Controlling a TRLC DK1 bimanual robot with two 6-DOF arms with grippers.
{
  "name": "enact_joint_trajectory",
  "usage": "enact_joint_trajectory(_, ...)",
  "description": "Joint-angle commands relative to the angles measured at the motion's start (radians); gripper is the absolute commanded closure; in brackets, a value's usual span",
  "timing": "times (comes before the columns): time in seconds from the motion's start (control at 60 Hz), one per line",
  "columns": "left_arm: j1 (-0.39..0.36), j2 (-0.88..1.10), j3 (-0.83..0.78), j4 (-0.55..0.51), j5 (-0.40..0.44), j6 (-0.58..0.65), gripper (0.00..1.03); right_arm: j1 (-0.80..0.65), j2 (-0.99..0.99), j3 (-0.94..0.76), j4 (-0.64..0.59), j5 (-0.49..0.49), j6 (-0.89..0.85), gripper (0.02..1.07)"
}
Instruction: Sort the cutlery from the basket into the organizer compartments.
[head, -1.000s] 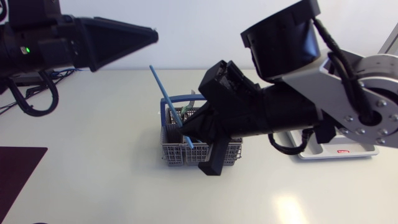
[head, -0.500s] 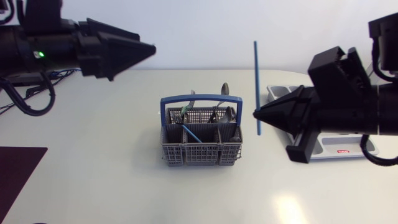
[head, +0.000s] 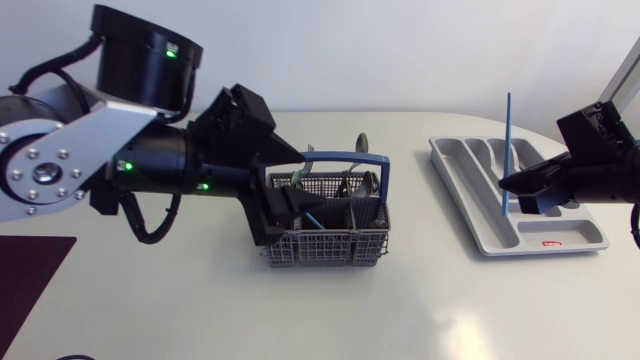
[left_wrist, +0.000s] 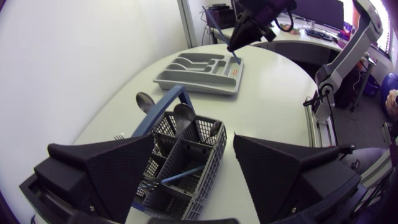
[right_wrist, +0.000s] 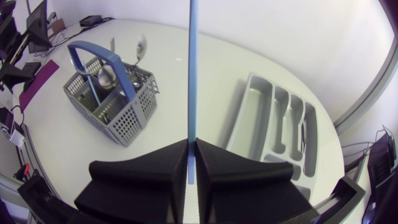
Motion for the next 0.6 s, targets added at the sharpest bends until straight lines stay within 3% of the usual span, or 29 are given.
enact_joint_trajectory(0.0,-0.033,0.041,0.043,-0.017,-0.025,0.059,0.16,-0.061,0.085,0.02,-0.006,0.001,-0.026,1.01)
enact_joint_trajectory(0.233,-0.065,0.127,0.133,-0.083,-0.044,0.15,0.16,-0.103,0.324,0.106,0.0,0.109,0.003,1.01)
enact_joint_trajectory(0.583,-0.068,0.156,0.141,-0.092,-0.048,0.214,0.16,-0.116,0.665,0.264,0.079,0.165,0.098,1.01)
